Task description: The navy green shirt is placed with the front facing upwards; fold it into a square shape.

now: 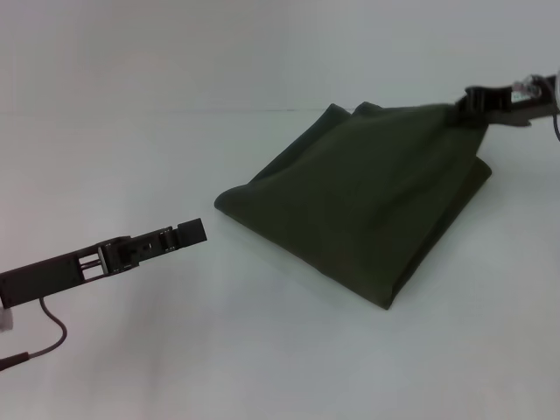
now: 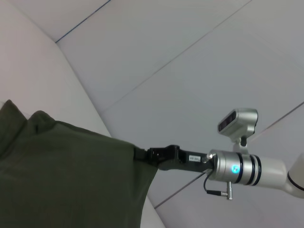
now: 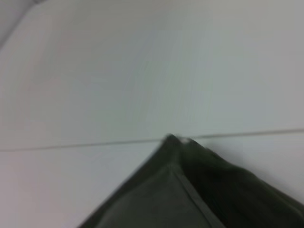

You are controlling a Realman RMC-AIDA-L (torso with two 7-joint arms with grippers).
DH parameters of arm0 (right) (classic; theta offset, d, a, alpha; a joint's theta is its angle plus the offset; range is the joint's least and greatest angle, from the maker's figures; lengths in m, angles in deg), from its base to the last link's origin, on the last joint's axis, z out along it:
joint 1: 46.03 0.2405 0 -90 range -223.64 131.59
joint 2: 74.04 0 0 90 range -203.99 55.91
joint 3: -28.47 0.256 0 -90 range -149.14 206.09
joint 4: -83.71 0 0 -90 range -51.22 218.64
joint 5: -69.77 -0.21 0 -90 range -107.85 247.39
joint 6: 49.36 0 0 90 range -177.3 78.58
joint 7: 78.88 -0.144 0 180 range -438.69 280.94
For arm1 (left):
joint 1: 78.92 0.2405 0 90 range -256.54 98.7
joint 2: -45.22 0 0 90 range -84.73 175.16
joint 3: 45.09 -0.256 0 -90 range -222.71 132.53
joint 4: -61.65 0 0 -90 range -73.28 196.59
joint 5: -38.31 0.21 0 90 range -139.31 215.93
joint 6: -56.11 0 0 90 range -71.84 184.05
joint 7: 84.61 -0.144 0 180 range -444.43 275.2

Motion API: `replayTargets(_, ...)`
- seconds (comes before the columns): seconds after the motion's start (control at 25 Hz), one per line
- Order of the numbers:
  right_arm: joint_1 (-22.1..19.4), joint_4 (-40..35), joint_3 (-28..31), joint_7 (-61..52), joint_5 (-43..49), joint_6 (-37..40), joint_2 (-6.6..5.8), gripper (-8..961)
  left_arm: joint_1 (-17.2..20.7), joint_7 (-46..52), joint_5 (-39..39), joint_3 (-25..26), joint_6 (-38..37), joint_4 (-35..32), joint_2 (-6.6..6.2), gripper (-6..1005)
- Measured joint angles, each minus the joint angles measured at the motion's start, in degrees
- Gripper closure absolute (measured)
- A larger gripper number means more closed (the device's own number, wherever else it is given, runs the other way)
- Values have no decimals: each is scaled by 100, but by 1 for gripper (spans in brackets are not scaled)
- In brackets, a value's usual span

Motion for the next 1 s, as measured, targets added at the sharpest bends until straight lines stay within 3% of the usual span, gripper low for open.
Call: replayTargets(1.0, -175, 656, -465, 257, 226, -1259, 158, 892, -318, 162, 43, -255, 606, 590, 44, 39)
